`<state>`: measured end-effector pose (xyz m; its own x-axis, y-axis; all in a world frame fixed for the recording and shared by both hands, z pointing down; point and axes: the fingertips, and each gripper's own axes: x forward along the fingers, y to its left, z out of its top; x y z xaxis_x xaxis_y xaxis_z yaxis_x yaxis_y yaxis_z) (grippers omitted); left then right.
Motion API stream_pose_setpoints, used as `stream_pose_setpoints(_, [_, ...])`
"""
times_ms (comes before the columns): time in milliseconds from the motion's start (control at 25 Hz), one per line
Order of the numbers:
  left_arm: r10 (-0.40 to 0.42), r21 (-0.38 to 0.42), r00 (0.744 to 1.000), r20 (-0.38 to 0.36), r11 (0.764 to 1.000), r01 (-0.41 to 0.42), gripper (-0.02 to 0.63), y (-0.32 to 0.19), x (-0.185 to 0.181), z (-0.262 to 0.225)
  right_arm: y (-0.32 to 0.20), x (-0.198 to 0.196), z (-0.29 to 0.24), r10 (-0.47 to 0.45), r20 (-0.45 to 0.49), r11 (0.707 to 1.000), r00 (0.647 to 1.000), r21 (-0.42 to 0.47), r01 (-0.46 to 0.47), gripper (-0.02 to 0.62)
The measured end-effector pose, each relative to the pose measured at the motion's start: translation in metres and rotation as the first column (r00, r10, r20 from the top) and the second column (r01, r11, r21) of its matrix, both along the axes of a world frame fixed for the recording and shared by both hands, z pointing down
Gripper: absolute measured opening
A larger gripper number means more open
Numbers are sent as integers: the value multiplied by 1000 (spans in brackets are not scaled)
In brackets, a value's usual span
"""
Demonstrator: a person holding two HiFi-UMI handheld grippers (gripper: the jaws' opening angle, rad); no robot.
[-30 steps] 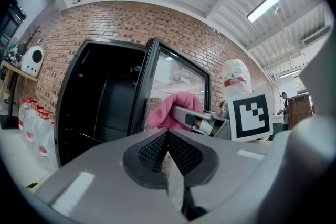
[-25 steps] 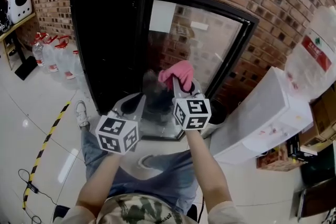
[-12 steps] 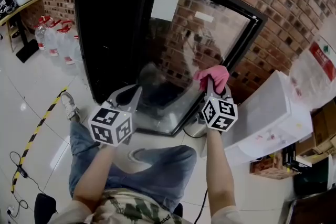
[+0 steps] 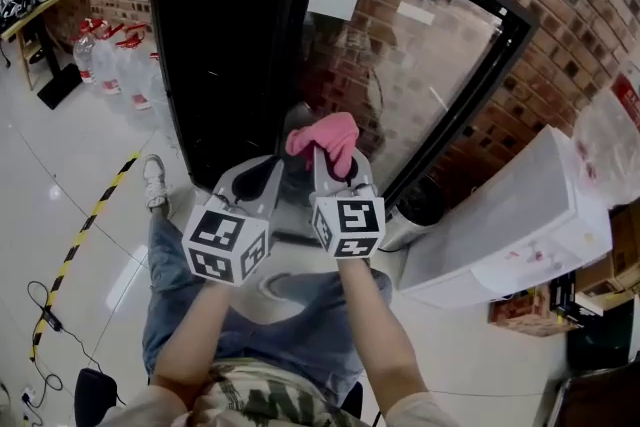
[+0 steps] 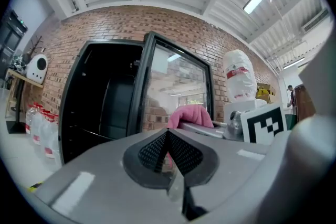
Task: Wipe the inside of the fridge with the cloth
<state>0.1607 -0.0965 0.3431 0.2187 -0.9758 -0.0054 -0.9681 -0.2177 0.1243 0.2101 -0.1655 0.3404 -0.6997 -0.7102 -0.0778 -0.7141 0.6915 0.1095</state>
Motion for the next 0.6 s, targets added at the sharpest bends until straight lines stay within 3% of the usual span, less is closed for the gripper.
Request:
stream_pose_setpoints(160, [-42,-6,999,-5,999,42,-11,6,-22,6,15,-50,19,-79,-32,997,996,-5,79,25])
stream_pose_setpoints(320, [-58,-12,998,-29,998,58,-11,18,-29,14,23,-81,35,-103,-36,995,994,-14,102,25])
stream_pose_setpoints(600, [-55,-31,998,-11,998,55,-12,23,-32,28,16,-88,61,-103,-77,994,992,-35,100,25])
